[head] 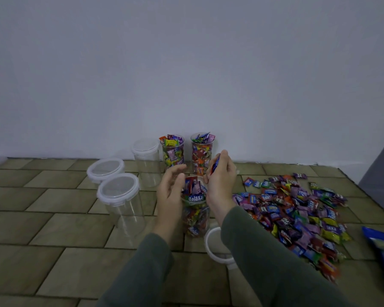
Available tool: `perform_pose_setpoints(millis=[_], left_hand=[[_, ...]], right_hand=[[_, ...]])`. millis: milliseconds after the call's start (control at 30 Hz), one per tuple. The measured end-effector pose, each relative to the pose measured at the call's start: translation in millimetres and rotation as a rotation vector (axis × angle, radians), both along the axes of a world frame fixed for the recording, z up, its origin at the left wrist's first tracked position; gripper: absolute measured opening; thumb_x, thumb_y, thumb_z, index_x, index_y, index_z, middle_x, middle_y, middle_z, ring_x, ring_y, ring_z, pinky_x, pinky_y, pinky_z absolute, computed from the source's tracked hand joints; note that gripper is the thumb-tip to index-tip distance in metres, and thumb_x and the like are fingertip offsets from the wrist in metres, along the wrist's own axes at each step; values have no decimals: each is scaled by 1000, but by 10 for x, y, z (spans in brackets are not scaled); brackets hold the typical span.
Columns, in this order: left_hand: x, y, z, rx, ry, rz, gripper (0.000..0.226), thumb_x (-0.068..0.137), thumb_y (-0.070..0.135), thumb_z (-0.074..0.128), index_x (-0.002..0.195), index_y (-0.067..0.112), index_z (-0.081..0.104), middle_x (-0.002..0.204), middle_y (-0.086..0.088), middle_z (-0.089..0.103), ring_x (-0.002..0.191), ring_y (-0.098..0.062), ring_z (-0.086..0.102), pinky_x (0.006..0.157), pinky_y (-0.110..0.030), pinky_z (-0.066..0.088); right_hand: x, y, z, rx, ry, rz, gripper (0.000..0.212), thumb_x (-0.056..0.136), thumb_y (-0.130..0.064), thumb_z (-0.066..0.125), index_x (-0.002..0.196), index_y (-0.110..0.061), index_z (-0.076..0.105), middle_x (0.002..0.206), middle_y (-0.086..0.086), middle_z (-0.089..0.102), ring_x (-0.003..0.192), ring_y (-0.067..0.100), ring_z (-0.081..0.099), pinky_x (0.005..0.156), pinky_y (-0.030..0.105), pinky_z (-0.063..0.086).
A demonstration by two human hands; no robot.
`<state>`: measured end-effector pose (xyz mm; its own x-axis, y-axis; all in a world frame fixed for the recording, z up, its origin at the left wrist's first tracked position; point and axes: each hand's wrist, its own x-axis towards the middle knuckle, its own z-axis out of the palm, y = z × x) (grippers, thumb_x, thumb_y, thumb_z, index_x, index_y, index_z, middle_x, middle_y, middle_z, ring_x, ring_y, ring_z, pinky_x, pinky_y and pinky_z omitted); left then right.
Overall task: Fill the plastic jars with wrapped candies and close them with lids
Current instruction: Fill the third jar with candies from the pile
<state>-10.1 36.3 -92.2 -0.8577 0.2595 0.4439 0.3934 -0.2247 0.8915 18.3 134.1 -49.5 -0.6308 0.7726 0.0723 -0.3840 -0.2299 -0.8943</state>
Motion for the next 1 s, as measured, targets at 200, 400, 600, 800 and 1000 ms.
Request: perform_pose_setpoints(millis=[200,400,600,800,1000], left_hand=[[45,164,-143,63,-339,-29,58,89,58,32,110,15,64,108,-12,70,101,-27,67,85,-38,55],[40,213,-174,146,-379,26,59,88,63,36,102,15,68,101,-13,73,98,-29,69,91,-50,53],[36,192,-173,155,-402,20,57,85,63,41,104,17,69,101,-12,73,99,-30,68,95,-56,49],[28,204,-171,161,-408,50,48,95,54,39,106,18,69,103,-9,73,102,-25,68,96,-55,48],[61,187,-166,176,-437,-3,61,86,66,44,108,14,67,105,-13,72,101,-30,68,96,-56,49]], right_hand=[[-63,-2,0,148,-101,38,35,99,-42,43,75,-22,58,73,-2,59,72,17,54,66,33,47],[-27,-24,22,372,-186,155,46,100,-40,44,93,5,53,89,30,56,78,37,56,76,49,50],[-30,151,-60,917,-327,319,26,97,-39,51,84,-20,64,88,4,60,83,13,56,75,32,47],[59,138,-135,1197,-354,360,48,95,-61,25,97,-29,61,99,-7,56,100,14,48,91,36,38],[258,288,75,1234,-426,378,17,96,-24,51,109,-19,60,105,-4,48,101,8,46,87,24,40]])
